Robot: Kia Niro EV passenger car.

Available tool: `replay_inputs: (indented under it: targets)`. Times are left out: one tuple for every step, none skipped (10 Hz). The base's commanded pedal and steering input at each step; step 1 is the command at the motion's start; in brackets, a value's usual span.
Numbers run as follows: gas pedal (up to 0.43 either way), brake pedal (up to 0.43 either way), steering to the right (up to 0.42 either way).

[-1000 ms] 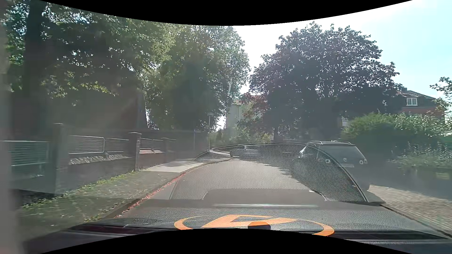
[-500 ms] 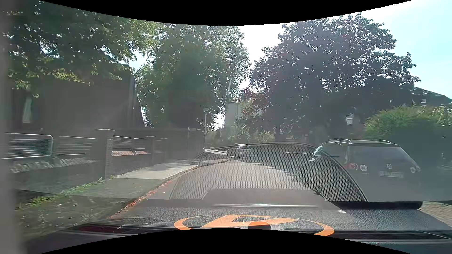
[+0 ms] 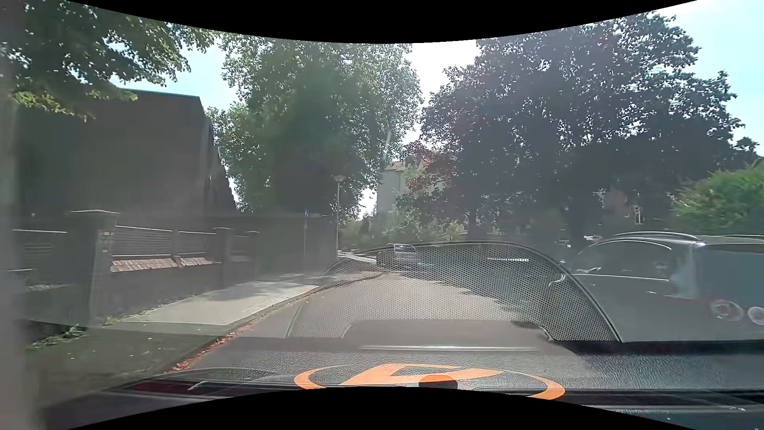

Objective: Follow the waypoints while adhering to traffic rules and regulations

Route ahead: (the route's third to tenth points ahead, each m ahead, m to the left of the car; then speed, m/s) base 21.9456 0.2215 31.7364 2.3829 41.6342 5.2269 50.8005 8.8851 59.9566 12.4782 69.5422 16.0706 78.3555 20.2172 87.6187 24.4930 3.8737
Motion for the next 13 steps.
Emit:
replay_inputs:
  targets:
    - [0.000, 0.000, 0.016]
    - [0.000, 0.012, 0.016]
    - [0.000, 0.037, 0.016]
    - [0.000, 0.073, 0.016]
    - [0.000, 0.079, 0.016]
    - [0.000, 0.098, 0.017]
    - [0.000, 0.104, 0.019]
    - [0.000, 0.110, 0.020]
    - [0.000, 0.134, 0.022]
    - [0.000, 0.140, 0.024]
    - [0.000, 0.152, 0.027]
    - [0.000, 0.152, 0.033]
    - [0.000, 0.159, 0.039]
